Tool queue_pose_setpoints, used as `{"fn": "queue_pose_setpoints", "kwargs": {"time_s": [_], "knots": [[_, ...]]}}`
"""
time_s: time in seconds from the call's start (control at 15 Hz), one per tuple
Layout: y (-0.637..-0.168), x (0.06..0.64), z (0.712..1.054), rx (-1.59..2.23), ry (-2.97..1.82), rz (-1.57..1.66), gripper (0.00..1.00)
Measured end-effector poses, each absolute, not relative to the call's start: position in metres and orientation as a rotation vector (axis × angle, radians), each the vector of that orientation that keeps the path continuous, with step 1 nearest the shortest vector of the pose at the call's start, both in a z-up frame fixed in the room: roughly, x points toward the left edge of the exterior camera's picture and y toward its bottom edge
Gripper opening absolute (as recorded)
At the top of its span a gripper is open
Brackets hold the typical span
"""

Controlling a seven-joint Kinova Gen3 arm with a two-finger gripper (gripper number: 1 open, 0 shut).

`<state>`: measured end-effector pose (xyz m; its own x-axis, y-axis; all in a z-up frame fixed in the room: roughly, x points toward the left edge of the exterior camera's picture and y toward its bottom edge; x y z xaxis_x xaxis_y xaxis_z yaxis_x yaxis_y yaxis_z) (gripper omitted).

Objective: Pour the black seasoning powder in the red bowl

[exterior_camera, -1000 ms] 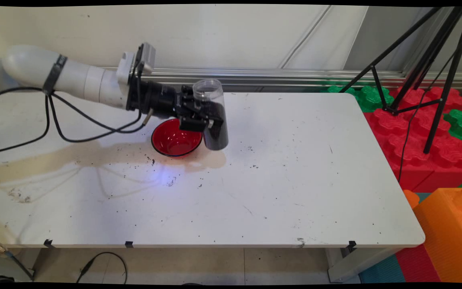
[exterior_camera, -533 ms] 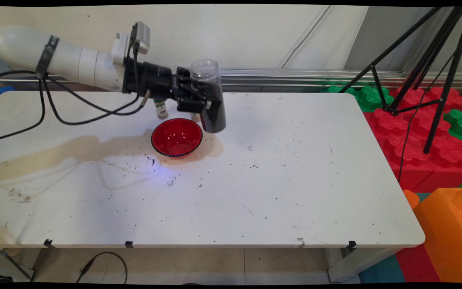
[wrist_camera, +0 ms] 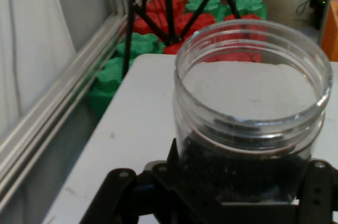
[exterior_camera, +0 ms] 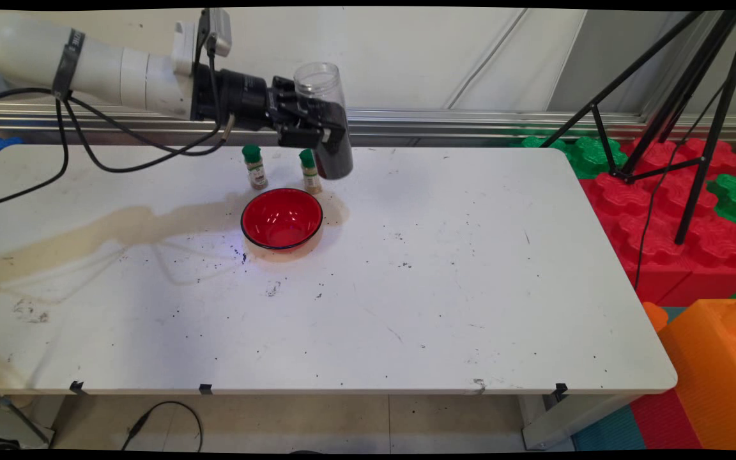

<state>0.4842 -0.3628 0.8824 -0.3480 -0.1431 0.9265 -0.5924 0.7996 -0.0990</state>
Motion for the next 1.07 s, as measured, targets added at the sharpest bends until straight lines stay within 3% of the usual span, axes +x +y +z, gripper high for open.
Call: {"fn": "queue_pose_setpoints", "kwargs": {"time_s": [1.07], "knots": [[-0.384, 0.537, 0.88, 0.445, -1.993, 0.777, 0.0]]}}
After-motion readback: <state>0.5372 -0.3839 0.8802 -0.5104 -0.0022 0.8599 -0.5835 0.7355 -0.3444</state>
